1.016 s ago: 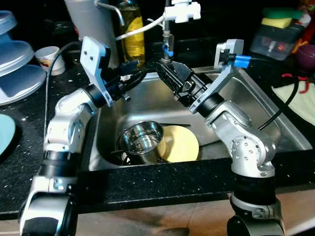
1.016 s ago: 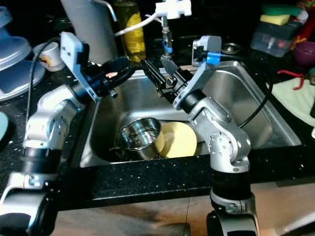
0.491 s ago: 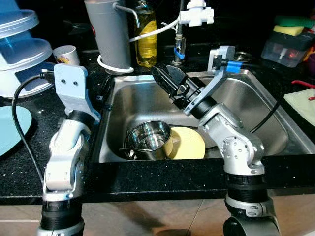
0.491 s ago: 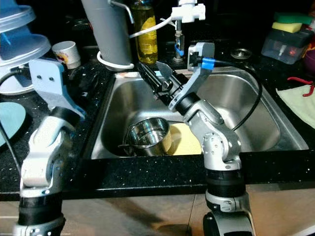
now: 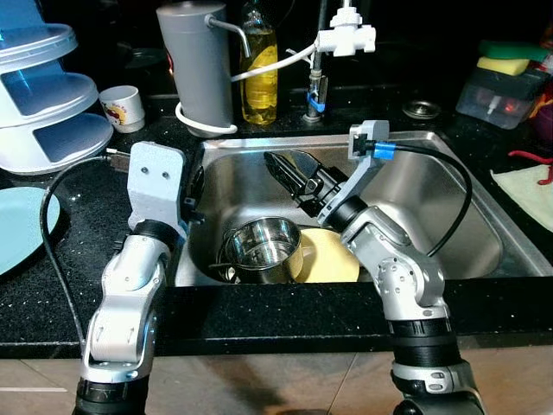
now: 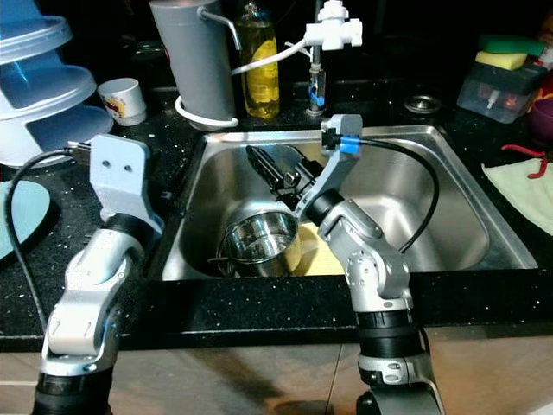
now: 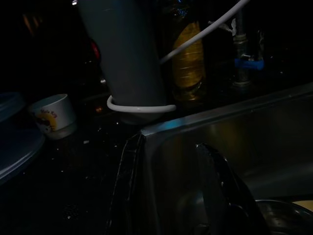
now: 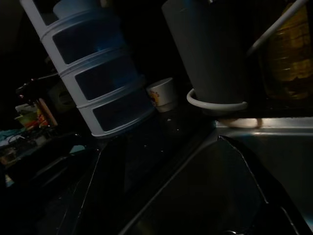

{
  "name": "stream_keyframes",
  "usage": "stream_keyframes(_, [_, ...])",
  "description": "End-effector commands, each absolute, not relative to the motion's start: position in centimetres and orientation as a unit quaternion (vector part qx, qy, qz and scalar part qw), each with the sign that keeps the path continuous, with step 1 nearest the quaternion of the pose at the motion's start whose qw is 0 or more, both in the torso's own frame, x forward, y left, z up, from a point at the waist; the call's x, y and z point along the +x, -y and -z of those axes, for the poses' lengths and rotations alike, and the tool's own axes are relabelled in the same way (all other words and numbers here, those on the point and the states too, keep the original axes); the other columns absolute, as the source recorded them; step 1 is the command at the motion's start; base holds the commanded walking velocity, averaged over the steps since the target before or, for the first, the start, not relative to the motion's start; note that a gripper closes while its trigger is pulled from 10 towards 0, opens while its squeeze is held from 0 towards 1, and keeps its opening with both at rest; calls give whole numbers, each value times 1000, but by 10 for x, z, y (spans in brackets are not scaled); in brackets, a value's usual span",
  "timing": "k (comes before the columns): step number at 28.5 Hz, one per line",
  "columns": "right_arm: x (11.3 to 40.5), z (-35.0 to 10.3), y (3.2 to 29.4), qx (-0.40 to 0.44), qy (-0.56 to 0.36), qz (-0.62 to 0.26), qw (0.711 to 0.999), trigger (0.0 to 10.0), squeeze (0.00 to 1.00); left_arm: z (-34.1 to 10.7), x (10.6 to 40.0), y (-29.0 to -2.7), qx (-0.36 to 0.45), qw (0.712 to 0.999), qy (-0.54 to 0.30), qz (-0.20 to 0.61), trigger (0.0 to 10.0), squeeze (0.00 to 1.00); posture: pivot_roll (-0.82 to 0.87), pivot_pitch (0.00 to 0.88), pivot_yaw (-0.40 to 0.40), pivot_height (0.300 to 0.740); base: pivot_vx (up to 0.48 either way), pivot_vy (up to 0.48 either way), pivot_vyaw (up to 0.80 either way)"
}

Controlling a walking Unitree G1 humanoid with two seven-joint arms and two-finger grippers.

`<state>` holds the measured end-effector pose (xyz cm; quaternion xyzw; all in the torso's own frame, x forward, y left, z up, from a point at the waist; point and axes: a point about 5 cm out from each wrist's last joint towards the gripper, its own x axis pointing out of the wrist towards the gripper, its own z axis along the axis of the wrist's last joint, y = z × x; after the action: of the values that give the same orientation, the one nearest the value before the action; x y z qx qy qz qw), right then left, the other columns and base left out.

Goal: Kitchen organization

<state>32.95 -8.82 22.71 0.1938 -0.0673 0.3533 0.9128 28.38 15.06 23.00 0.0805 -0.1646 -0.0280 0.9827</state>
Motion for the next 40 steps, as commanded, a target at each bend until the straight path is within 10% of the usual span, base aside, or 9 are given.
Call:
stream_keyframes(1, [330,-226,85,194,67,-362,910,10000,0,-226,281,-152,84,984,156,20,10000,0,52,0,19,740,-315,0,0])
stream_keyframes(28, [309,-188,106,166,30,-350,921,10000,0,-215,273,-161,65,988,137,8,10000,0,38,0,4,740,-312,0,0])
stream_keyframes(40, [306,-189,107,148,37,-361,920,10000,0,-220,279,-174,68,987,147,-17,10000,0,38,0,2,740,0,0,800])
